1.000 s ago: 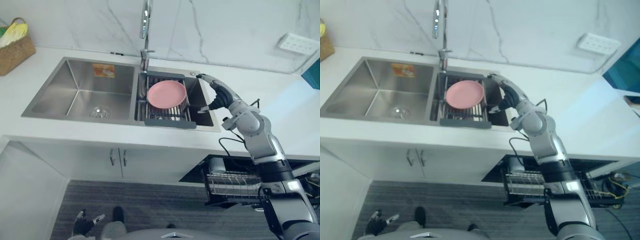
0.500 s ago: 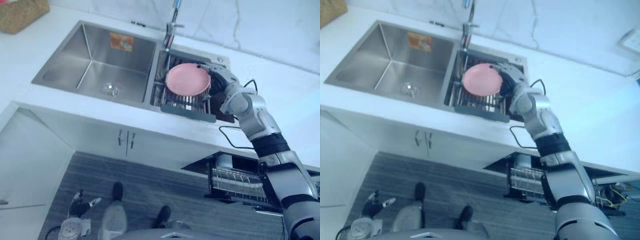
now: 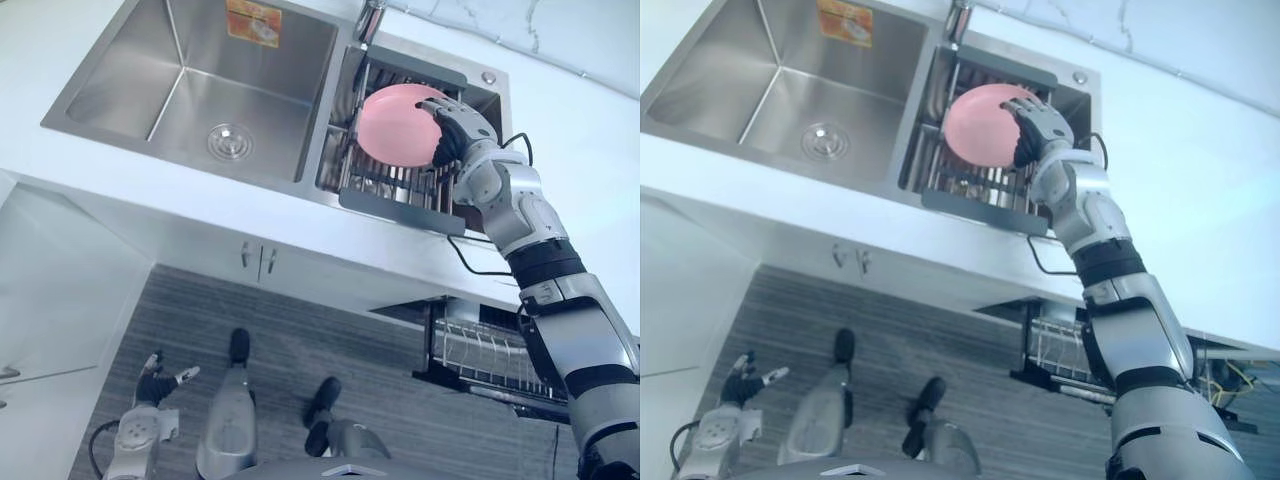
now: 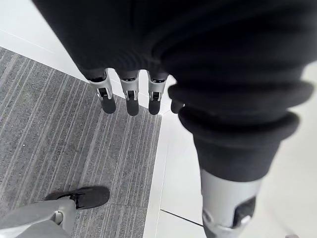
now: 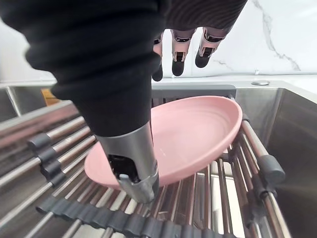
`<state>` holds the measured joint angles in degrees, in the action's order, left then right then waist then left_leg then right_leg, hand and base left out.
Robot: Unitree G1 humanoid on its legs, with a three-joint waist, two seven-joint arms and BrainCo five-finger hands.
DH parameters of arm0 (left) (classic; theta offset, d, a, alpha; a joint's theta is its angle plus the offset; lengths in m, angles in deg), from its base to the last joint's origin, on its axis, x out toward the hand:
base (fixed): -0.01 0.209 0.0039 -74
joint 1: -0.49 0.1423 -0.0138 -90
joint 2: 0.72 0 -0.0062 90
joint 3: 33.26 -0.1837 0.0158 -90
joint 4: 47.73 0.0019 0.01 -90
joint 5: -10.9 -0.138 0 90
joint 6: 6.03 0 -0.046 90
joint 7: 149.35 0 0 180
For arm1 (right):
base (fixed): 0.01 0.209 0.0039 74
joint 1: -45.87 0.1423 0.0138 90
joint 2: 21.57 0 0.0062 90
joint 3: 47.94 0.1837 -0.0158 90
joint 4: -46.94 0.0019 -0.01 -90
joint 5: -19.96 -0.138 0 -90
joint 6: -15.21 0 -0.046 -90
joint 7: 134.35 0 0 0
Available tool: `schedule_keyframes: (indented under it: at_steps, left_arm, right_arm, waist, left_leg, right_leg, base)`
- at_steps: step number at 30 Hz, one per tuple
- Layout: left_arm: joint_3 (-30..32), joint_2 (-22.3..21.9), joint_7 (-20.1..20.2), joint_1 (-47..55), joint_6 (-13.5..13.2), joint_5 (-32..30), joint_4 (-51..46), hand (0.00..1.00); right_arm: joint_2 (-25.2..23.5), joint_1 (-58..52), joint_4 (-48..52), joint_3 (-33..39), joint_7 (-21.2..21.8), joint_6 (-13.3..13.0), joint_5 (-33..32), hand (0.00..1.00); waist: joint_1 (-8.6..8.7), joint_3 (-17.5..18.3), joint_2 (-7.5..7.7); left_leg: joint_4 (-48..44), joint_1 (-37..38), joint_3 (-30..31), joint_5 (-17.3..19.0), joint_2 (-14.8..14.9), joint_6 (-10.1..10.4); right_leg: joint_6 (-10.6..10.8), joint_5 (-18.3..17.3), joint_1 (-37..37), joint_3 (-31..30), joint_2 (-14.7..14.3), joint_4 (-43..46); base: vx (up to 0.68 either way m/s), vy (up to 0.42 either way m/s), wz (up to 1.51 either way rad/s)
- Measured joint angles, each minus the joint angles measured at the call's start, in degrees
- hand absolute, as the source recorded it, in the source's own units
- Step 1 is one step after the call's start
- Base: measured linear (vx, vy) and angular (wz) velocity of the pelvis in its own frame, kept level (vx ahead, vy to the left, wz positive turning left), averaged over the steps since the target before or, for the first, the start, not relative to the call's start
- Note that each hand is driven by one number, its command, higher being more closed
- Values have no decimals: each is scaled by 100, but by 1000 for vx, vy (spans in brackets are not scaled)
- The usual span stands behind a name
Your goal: Walk over to the sink, pick up the cup, carry it to the dishwasher, place the cup inside the dishwasher, then close the dishwasher door
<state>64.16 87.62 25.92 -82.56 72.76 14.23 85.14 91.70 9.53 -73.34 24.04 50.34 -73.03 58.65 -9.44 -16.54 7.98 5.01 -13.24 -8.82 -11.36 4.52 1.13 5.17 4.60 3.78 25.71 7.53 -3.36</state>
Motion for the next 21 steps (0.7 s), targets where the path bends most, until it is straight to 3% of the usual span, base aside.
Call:
schedule_keyframes:
  at_steps: [11, 21]
  left_arm:
    - [-92, 34, -2, -109, -5, 109, -181, 0]
    - [-141, 39, -9, -234, -6, 164, -185, 0]
  right_arm:
    - [86, 96, -63, -36, 7, 14, 33, 0]
    - [205, 181, -262, -223, -187, -30, 649, 0]
  waist:
    - [2, -201, -3]
    - [-58, -398, -66]
  left_leg:
    - [-2, -3, -56, -14, 9, -14]
    - [-9, -190, -55, -27, 12, -22]
  right_leg:
    - [-2, 4, 27, -32, 1, -3]
    - [-12, 35, 213, -32, 0, 6]
  base:
    - [25, 5, -2]
    - [13, 4, 0]
